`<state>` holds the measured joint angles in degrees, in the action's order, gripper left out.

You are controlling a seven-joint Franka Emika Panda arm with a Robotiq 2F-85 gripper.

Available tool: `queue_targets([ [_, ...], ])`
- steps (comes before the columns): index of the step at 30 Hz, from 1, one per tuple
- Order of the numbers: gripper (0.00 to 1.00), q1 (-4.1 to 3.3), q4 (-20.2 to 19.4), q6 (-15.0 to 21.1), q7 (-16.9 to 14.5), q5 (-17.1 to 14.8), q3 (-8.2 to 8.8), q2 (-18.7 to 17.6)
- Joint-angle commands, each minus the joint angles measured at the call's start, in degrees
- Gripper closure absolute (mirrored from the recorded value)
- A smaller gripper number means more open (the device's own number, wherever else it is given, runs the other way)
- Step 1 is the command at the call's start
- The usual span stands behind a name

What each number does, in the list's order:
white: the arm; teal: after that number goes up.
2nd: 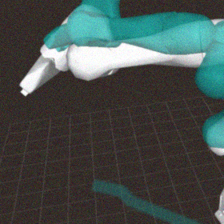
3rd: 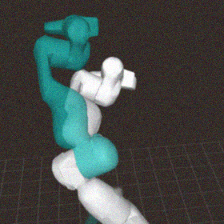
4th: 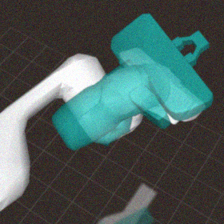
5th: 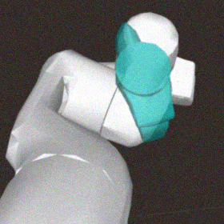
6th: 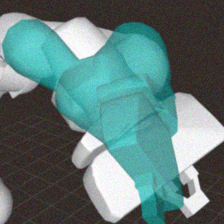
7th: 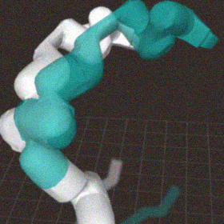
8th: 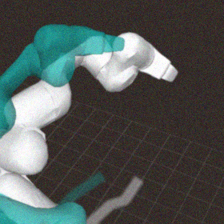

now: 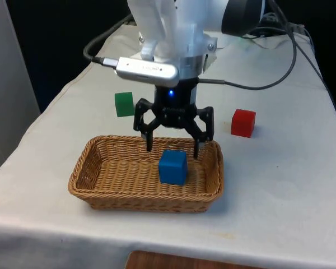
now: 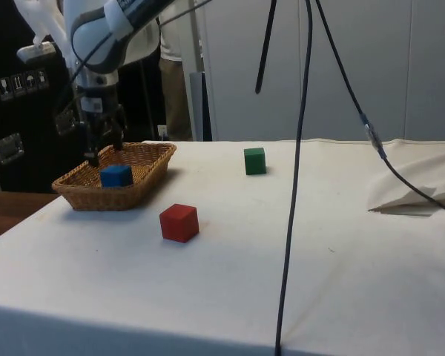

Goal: Pick up the blue cube and place it into the basket.

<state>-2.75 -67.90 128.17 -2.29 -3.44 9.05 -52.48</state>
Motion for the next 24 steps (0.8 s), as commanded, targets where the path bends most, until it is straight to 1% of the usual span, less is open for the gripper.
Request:
queue_targets([
  [1, 0.0, -0.11, -0.11, -0.52, 0.11, 0.23, 0.23, 0.57],
  [4, 0.0, -0.17, -0.17, -1.26, 0.17, 0.57, 0.23, 1.43],
  [5, 0.0, 0.06, 0.06, -0.97, 0.0, 0.4, 0.0, 1.09],
  [6, 0.0, -0.17, -0.17, -1.55, 0.17, 0.69, 0.29, 1.72],
  [12, 0.0, -0.23, -0.34, -3.55, 0.23, 1.49, 0.34, 3.84],
  [13, 0.0, 0.0, 0.06, -3.27, 0.0, 1.2, 0.06, 3.21],
  [14, 0.0, -0.29, -0.4, -4.07, 0.23, 1.72, 0.34, 4.35],
  [21, 0.0, -0.34, -0.69, -6.25, 0.23, 2.64, 0.34, 6.47],
  [22, 0.0, -0.06, -0.06, -6.3, 0.0, 2.41, 0.11, 5.84],
  [23, 0.0, -0.34, -0.74, -6.53, 0.23, 2.81, 0.34, 6.76],
  [24, 0.0, -0.4, -0.92, -7.16, 0.17, 3.09, 0.34, 7.51],
])
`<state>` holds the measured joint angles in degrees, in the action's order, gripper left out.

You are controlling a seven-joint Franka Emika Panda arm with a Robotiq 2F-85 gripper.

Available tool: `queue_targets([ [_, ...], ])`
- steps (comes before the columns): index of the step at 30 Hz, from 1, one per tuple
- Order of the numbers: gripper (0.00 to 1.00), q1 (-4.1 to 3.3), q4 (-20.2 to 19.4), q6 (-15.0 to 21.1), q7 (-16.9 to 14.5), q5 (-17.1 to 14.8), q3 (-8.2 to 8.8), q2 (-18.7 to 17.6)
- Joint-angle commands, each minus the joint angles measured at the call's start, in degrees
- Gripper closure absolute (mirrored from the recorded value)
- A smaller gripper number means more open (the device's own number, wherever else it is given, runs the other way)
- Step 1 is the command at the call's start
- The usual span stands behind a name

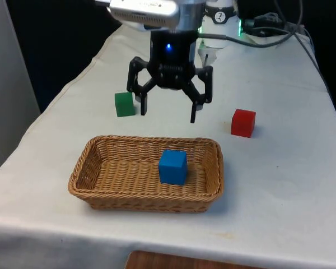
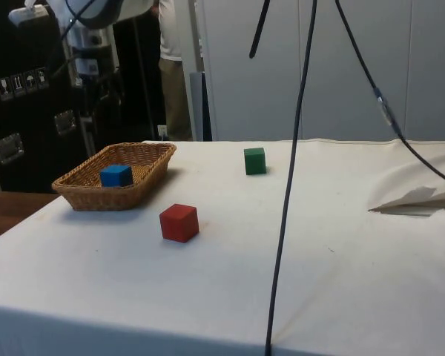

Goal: Pick up the blue cube and place it into the basket.

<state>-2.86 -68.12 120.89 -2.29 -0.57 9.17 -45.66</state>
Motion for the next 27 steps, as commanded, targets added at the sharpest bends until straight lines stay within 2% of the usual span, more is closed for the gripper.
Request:
queue_targets([
  [1, 0.0, -0.29, -0.8, -0.17, 0.17, 0.4, 0.23, 0.97],
  [7, 0.0, -0.46, -2.18, -1.78, 0.0, 1.6, 0.17, 3.61],
  [8, 0.0, -0.23, -1.6, -1.89, 0.0, 1.38, 0.0, 3.04],
  [9, 0.0, -0.52, -2.46, -1.89, 0.0, 1.78, 0.17, 3.95],
  [16, 0.0, -0.8, -4.64, -3.5, -0.11, 3.38, 0.11, 7.51],
  [18, 0.0, -0.57, -4.18, -3.78, -0.11, 3.27, -0.06, 7.1],
  [19, 0.0, -0.86, -5.27, -3.84, -0.17, 3.78, 0.11, 8.37],
  [23, 0.0, -1.03, -6.76, -4.47, -0.17, 4.87, 0.11, 10.54],
  [26, 0.0, -1.15, -7.33, -4.81, -0.11, 5.33, 0.06, 11.34],
  [27, 0.0, -0.97, -6.82, -5.04, -0.17, 5.04, -0.06, 10.94],
])
